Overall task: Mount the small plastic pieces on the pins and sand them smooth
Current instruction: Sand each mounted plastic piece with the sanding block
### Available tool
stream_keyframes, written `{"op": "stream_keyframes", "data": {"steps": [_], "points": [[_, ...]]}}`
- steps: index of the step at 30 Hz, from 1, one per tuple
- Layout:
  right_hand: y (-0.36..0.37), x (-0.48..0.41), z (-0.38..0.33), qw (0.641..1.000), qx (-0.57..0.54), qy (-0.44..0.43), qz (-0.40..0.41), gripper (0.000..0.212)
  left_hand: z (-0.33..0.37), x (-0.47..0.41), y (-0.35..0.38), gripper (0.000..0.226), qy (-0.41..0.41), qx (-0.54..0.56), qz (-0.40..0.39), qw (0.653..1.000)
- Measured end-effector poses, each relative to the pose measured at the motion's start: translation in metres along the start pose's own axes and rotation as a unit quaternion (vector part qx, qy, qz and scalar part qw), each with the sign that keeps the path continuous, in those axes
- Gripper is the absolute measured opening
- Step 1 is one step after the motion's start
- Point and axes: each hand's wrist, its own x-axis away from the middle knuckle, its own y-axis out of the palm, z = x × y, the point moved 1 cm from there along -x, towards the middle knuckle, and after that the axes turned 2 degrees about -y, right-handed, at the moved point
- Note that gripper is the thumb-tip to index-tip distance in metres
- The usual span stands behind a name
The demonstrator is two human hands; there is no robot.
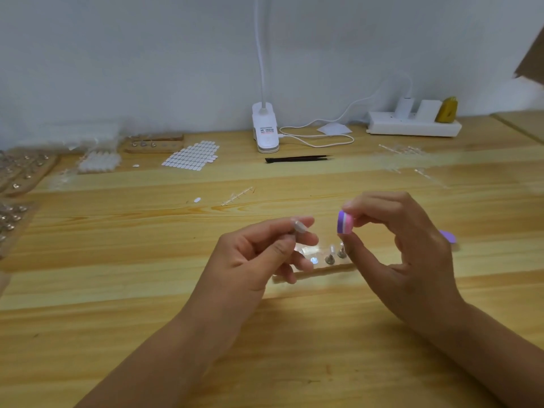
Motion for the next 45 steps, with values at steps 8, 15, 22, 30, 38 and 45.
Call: {"op": "stream_keyframes", "data": {"steps": [8, 15, 22, 30, 38, 45], "points": [[0.0, 0.004, -0.008, 0.996, 0.038, -0.071, -0.025, 0.03, 0.001, 0.004, 0.008, 0.013, -0.011, -0.018, 0.007, 1.0], [0.001, 0.005, -0.007, 0.994, 0.03, -0.097, -0.044, 0.028, 0.003, 0.007, 0.007, 0.012, -0.007, -0.061, -0.01, 0.998], [-0.001, 0.006, 0.003, 0.992, 0.055, -0.1, -0.059, 0.026, 0.005, 0.006, 0.008, 0.017, -0.02, -0.061, -0.025, 0.998], [0.001, 0.008, -0.005, 0.989, 0.033, -0.131, -0.052, 0.031, 0.006, 0.004, 0.009, 0.02, -0.023, -0.068, -0.042, 0.996], [0.0, 0.006, -0.008, 0.988, 0.012, -0.142, -0.05, 0.031, 0.006, 0.004, 0.008, 0.023, -0.022, -0.085, -0.055, 0.995], [-0.004, 0.002, -0.006, 0.994, 0.02, -0.098, -0.038, 0.027, 0.012, 0.003, 0.006, 0.024, -0.043, -0.094, -0.056, 0.993]]}}
